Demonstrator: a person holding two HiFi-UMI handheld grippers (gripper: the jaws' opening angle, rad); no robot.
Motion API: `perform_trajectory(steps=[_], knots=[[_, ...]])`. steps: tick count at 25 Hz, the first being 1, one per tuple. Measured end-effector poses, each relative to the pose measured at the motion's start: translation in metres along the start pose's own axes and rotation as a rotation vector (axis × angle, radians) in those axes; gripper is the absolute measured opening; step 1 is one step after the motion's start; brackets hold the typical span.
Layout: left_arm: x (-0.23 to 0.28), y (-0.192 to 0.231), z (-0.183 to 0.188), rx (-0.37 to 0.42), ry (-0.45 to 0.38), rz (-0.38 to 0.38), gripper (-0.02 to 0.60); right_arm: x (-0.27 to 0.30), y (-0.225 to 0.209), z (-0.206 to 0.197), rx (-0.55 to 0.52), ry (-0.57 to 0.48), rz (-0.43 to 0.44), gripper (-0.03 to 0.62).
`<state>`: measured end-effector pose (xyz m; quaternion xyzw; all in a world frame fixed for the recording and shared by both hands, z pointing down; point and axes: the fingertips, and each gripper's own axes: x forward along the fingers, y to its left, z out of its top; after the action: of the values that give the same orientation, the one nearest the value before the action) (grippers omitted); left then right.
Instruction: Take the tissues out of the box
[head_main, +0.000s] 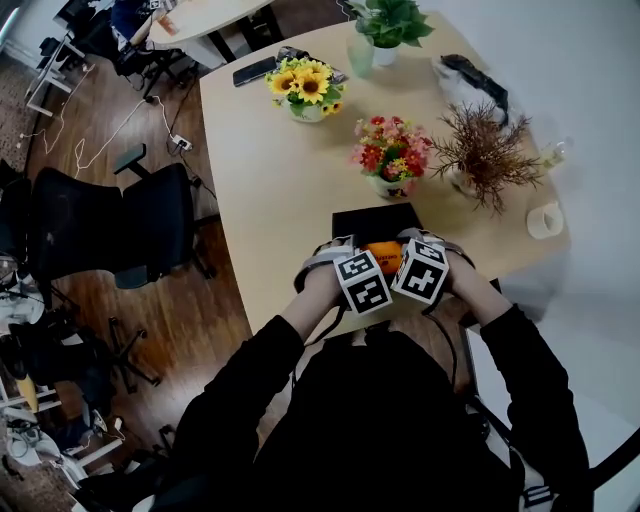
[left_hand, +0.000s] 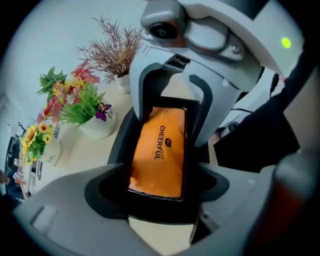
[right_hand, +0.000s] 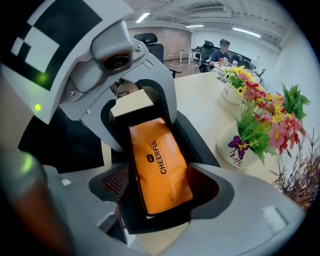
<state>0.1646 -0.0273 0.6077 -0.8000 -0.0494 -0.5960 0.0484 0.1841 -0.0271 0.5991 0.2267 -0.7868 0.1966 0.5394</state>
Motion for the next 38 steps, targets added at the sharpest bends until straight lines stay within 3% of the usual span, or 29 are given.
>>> perform_trajectory(steps=[3,8,16,23,26,29,38], knots=[[0.007,0.0,-0.002,0.045,0.039,0.022,0.333,0.005,-0.001,-0.002,-0.046,0.017,-0.026,0.355],[0.012,0.0,-0.004,0.054,0.022,0.036,0.321,0.01,-0.001,-0.003,-0.093,0.025,-0.074,0.34],[0.015,-0.001,-0.005,0.065,-0.028,0.023,0.31,0.015,-0.001,-0.003,-0.101,0.022,-0.065,0.327],[0.018,-0.001,-0.006,0.077,-0.002,0.016,0.307,0.018,-0.001,-0.003,-0.115,0.029,-0.059,0.322],[0.017,-0.001,-0.004,0.074,-0.026,0.016,0.301,0.018,-0.001,-0.006,-0.109,0.013,-0.066,0.308],[0.009,-0.002,-0.002,0.07,-0.055,0.033,0.24,0.011,-0.001,-0.005,-0.067,-0.022,-0.074,0.245],[-0.026,-0.005,0.0,0.084,-0.123,0.069,0.229,-0.018,0.007,0.009,-0.051,-0.083,-0.117,0.235]])
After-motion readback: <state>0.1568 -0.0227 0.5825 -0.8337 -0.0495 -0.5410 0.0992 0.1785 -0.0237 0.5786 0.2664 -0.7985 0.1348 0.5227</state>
